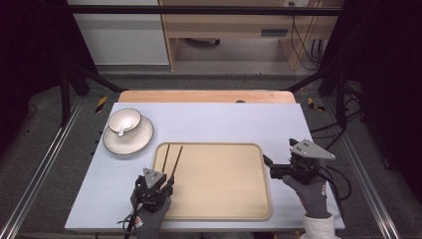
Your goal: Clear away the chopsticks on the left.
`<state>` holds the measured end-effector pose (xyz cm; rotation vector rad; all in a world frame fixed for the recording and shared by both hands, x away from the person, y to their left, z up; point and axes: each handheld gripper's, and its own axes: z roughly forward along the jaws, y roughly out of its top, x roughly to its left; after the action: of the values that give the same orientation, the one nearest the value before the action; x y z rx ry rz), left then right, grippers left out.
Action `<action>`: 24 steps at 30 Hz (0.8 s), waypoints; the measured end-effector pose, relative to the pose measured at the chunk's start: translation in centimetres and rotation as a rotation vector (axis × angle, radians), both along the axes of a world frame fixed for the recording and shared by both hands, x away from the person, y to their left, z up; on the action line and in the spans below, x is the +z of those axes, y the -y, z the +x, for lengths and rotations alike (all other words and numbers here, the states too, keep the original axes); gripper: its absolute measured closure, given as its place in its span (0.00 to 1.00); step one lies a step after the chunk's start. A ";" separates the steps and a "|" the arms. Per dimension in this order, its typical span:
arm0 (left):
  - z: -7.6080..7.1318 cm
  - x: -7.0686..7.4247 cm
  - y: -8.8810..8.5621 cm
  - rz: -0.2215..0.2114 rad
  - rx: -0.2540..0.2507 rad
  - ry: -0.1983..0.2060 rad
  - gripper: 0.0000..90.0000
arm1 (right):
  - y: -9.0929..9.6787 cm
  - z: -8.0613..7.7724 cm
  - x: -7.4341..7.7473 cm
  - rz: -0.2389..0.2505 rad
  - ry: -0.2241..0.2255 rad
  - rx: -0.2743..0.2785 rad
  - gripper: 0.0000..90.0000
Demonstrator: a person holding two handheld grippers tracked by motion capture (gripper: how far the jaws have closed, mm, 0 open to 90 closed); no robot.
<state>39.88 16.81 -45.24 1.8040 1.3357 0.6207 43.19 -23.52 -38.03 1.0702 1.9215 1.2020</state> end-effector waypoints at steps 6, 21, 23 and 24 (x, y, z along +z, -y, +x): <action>1.0 3.2 -1.5 -0.023 -0.146 0.065 0.57 | 0.3 -0.1 0.1 0.004 0.005 -0.007 0.01; 1.8 5.6 -5.6 -0.005 -0.249 0.119 0.26 | 0.7 -0.1 0.1 0.008 0.001 -0.019 0.01; 1.6 5.2 -6.4 -0.023 -0.243 0.123 0.25 | 0.7 0.0 0.0 0.002 0.002 -0.018 0.01; 1.5 4.9 -6.8 -0.022 -0.238 0.124 0.25 | 0.7 0.0 0.0 0.000 0.000 -0.016 0.01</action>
<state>41.37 23.62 -40.31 1.8406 1.0229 0.5754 43.21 -24.26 -38.03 1.0838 1.9086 1.1936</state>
